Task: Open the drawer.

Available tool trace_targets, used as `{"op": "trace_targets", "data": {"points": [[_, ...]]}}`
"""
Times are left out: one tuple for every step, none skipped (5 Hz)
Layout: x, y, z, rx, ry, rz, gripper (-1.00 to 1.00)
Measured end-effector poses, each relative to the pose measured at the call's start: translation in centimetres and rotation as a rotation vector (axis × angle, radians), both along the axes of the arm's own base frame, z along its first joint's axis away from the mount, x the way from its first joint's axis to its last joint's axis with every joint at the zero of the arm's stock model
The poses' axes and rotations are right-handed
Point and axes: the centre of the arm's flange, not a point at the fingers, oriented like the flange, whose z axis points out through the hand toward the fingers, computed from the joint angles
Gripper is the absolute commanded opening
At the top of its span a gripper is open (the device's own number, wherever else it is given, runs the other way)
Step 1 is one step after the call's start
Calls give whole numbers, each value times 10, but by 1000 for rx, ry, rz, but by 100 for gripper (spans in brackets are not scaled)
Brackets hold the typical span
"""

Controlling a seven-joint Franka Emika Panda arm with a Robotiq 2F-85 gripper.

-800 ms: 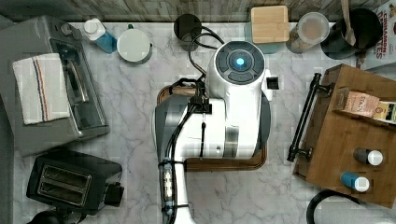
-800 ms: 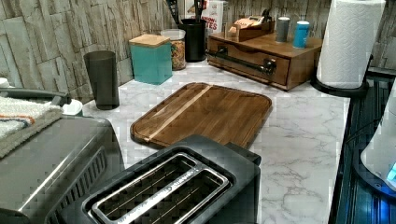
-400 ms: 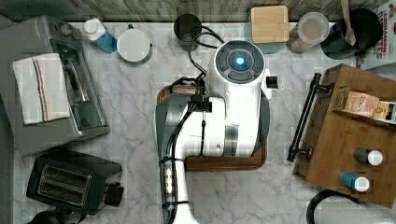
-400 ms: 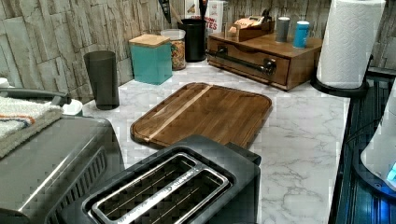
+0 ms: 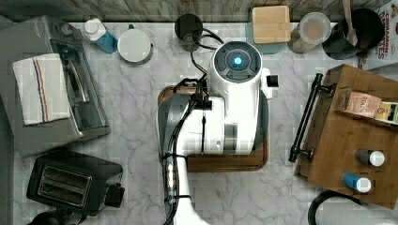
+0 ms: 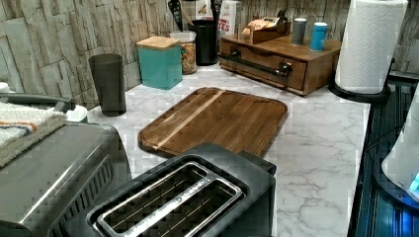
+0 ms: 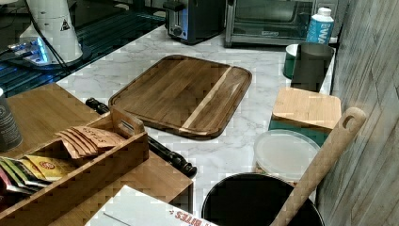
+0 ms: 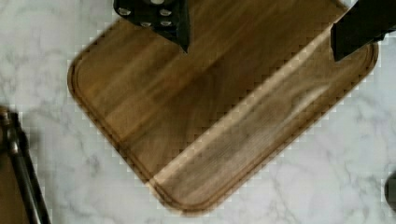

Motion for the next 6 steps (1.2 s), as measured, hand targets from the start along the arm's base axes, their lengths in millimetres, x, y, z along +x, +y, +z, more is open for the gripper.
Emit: {"op": "trace_targets", "data": {"points": [[5, -8, -9, -15, -78, 21, 100], [14, -25, -22, -19, -151, 99, 100], [20, -56, -50, -38, -100, 225, 100], [15, -96, -89, -30, -25, 270, 100], [9, -139, -109, -46, -63, 314, 100], [-5, -182, -110, -69, -90, 338, 100]]}}
